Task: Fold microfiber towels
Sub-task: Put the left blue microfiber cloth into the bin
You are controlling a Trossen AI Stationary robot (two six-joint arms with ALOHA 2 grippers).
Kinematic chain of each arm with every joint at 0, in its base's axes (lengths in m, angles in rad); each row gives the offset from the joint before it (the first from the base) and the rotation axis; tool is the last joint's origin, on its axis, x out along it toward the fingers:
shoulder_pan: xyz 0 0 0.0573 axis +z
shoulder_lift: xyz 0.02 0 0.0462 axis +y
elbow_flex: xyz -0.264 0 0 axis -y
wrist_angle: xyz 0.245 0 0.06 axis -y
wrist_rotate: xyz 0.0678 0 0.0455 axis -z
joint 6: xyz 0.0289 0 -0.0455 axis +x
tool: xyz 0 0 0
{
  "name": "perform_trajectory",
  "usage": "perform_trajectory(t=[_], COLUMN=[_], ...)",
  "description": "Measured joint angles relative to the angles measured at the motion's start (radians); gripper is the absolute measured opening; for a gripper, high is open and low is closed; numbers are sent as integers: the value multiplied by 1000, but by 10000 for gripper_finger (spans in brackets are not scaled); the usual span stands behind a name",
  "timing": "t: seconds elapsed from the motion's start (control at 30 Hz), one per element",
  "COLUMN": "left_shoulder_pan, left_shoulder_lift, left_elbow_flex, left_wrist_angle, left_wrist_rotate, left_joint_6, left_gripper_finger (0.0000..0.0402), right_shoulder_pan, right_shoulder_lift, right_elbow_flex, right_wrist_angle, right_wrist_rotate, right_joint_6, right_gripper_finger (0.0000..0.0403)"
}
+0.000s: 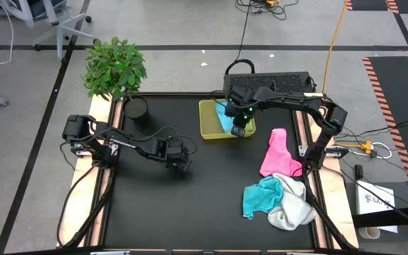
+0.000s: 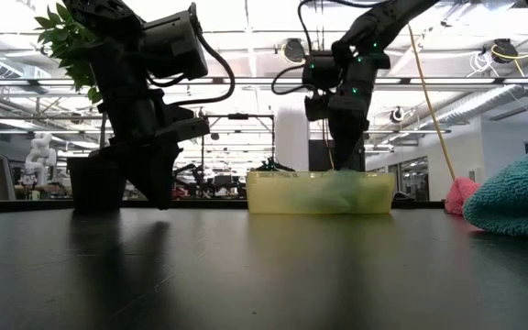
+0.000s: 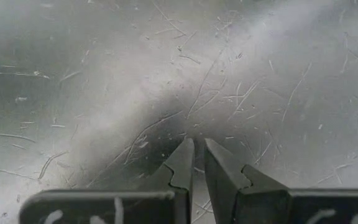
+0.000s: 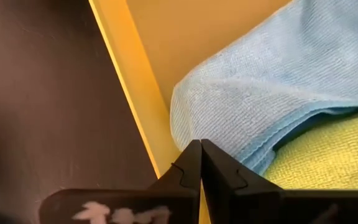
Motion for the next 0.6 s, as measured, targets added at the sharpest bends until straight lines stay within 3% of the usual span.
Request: perform_trajectory(t=[0.6], left_shoulder_pan=[0], left_shoulder_lift=[0], left_elbow_flex=[0], left_wrist_angle=[0], left_wrist_rotate=[0], left_joint_6=[-2], left_gripper_finger=[35], right_shoulder_pan=[-1], right_shoulder_lift=[108], right_elbow_flex=[-13], right_wrist_angle=[58], right_wrist_rotate=[1], right_joint_6=[-34], right_gripper_finger=[0])
